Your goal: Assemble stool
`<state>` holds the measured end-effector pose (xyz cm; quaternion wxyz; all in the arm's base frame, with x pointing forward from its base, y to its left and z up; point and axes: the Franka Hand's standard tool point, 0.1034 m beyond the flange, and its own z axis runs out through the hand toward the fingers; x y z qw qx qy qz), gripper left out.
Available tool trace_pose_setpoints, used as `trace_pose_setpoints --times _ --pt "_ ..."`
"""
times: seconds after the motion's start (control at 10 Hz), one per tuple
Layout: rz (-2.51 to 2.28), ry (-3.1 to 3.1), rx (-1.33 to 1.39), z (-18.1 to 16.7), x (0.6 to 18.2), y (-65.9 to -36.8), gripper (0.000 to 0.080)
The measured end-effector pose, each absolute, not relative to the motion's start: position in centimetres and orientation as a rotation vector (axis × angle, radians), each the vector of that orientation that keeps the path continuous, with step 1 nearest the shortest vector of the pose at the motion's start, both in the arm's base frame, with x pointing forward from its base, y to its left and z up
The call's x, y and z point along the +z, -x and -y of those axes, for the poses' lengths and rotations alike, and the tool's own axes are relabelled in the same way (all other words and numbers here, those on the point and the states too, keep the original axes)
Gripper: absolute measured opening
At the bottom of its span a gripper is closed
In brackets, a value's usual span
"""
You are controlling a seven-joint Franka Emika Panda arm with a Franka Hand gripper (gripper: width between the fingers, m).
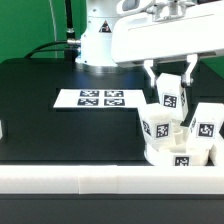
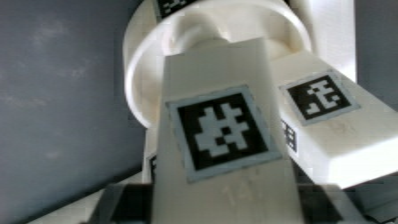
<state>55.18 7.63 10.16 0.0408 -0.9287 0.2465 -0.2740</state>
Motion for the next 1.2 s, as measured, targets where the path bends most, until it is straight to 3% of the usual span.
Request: trace_pose_setpoints --times 1.2 --pt "-0.730 2.862 -0.850 -7.35 9.67 -55.86 0.0330"
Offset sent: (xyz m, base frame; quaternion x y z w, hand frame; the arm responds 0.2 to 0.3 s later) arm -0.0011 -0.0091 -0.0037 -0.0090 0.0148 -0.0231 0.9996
